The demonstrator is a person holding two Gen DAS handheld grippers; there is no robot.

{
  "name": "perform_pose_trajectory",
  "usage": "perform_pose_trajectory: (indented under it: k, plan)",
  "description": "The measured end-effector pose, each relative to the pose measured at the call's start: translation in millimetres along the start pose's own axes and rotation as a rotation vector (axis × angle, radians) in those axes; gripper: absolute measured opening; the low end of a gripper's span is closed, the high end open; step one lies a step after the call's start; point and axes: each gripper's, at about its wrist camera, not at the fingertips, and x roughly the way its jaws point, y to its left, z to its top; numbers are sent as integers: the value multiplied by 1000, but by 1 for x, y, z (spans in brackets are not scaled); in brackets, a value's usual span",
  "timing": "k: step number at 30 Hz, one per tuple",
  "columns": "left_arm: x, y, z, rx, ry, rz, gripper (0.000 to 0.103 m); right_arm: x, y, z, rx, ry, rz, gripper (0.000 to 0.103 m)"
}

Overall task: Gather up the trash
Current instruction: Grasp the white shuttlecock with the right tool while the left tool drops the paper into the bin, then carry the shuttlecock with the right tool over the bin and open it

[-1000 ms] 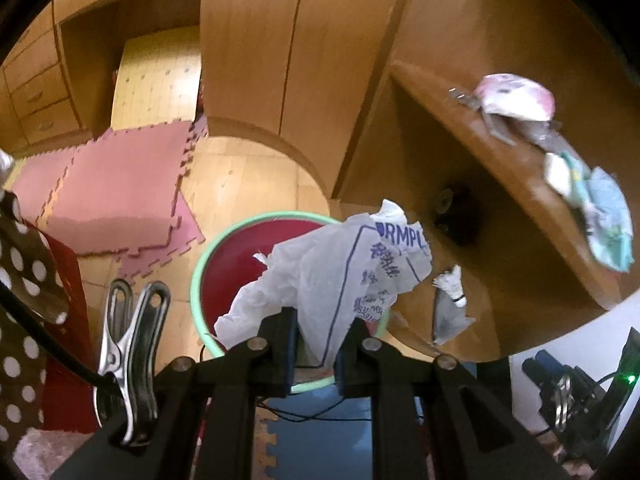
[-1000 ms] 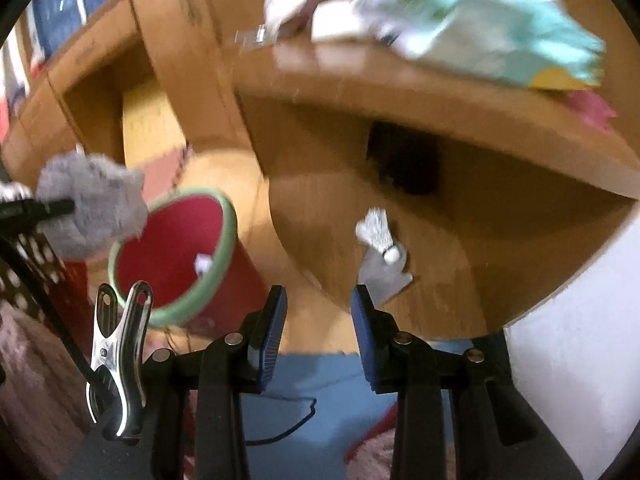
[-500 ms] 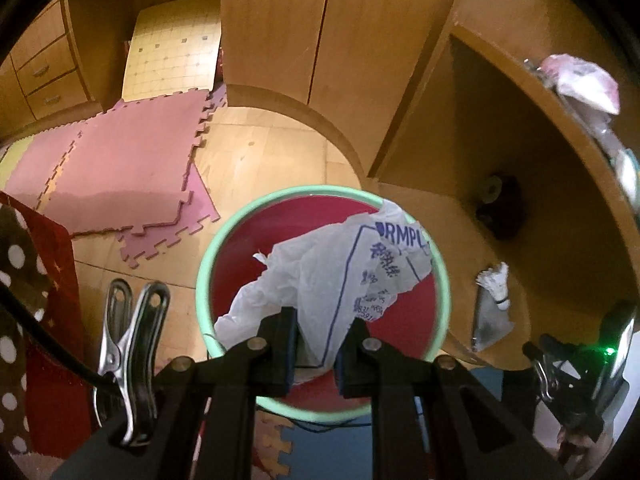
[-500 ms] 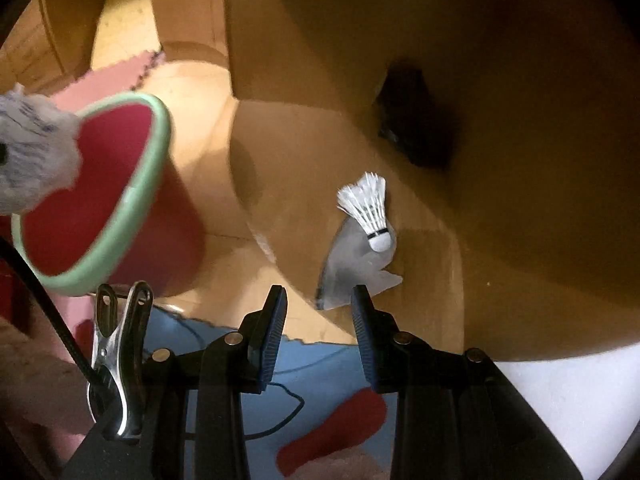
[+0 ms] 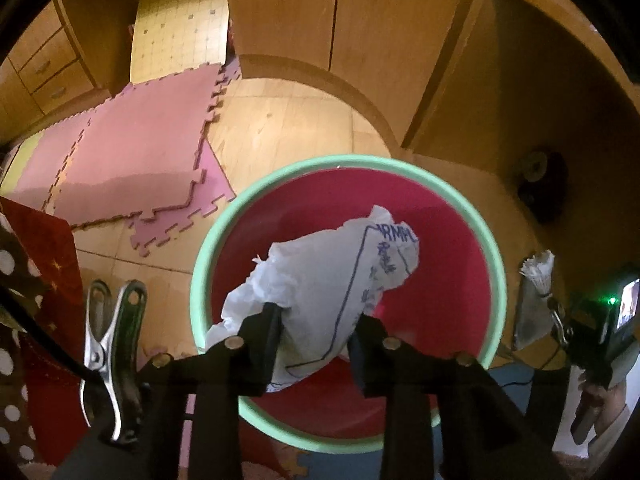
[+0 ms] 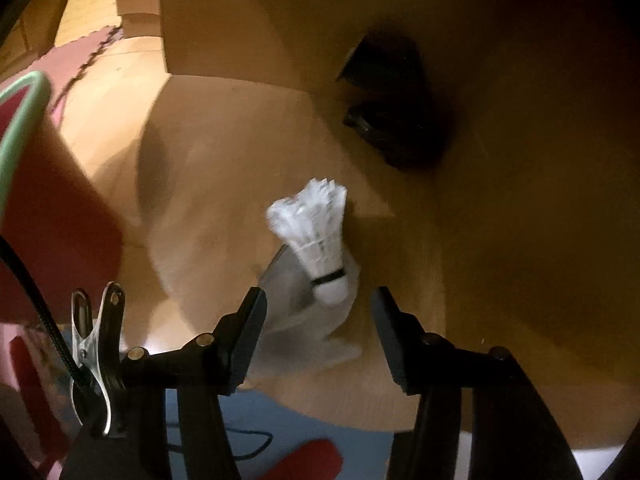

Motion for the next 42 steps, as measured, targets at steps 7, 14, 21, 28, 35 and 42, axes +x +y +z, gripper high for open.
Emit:
perform_pose_trajectory:
  k: [7, 14, 21, 28, 35, 42]
  plan:
    - [13, -8, 2, 2, 49, -32, 44, 34, -15, 12, 31, 17, -6, 56]
    - [8, -12, 5, 6, 43, -68, 49, 53, -20, 18, 43, 46, -24, 56]
    - [2, -6, 6, -16, 36, -78, 49, 51, -15, 22, 11, 40, -73, 28]
    - [-9, -2, 6, -25, 19, -106, 49, 20, -5, 25, -30, -68, -127, 28]
    - [-22, 2, 6, -25, 2, -127, 49, -18, 28, 16, -93, -137, -64, 28]
    - [-37, 4, 1, -15, -14, -131, 49, -58, 56, -5, -166, -190, 35, 28]
